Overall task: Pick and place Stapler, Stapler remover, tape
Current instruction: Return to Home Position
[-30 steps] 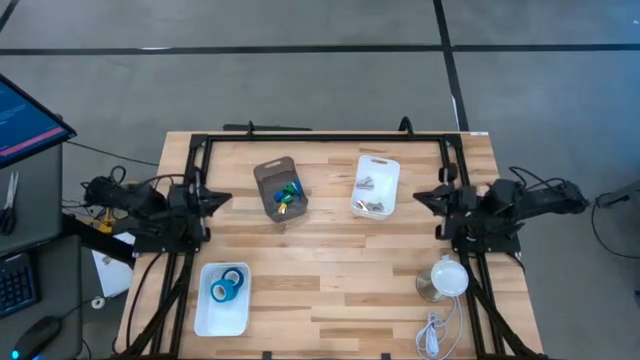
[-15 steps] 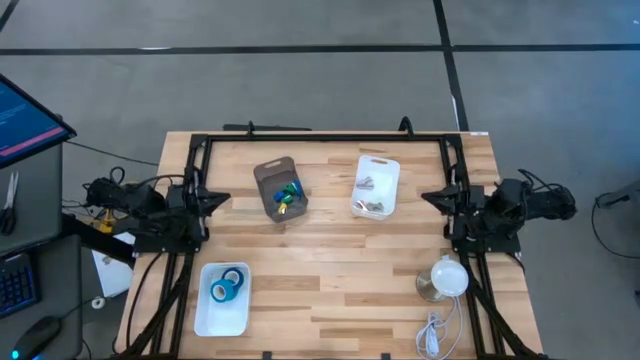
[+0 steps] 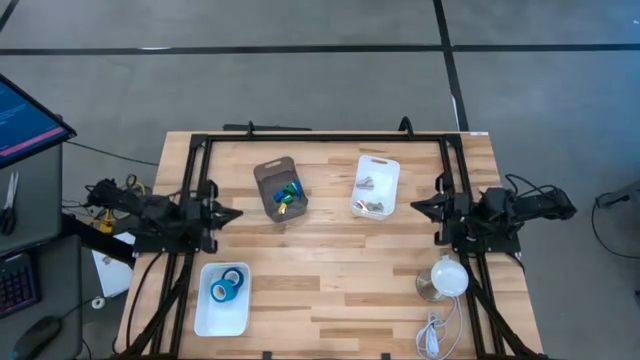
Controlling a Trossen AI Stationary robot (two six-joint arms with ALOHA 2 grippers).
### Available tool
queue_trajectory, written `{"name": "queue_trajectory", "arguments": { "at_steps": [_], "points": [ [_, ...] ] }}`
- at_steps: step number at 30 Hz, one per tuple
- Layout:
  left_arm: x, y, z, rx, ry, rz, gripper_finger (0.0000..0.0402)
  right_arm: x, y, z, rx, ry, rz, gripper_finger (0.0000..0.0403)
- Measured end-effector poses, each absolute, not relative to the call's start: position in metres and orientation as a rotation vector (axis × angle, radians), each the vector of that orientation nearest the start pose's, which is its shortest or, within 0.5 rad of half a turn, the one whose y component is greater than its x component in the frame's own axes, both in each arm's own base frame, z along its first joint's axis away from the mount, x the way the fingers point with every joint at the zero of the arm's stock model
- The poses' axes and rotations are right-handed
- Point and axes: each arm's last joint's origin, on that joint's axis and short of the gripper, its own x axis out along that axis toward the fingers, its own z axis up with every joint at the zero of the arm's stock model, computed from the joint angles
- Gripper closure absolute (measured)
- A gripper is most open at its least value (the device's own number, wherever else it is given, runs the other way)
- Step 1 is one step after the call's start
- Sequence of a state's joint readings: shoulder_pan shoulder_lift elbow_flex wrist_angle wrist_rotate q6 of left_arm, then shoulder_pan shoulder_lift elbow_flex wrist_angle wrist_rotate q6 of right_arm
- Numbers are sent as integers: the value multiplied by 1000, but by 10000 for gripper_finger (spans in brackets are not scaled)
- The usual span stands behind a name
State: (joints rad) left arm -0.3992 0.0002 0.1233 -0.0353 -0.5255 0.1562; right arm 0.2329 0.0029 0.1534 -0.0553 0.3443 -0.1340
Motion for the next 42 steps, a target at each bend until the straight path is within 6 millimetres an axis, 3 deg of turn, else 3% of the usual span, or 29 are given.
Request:
{"name": "queue_trajectory", "arguments": {
  "at_steps": [4, 12, 35, 42],
  "points": [
    [88, -23, 188, 114, -76, 63, 400, 84, 11, 209, -105, -88, -69, 403],
    [89, -29, 183, 123, -86, -116, 400, 84, 16, 208, -113, -89, 95, 403],
    [89, -29, 186, 108, -120, -115, 400, 84, 15, 207, -71, -69, 46, 403],
    [88, -29, 188, 68, -137, -116, 400, 86, 16, 195, -70, 2, 80, 403]
  ]
}}
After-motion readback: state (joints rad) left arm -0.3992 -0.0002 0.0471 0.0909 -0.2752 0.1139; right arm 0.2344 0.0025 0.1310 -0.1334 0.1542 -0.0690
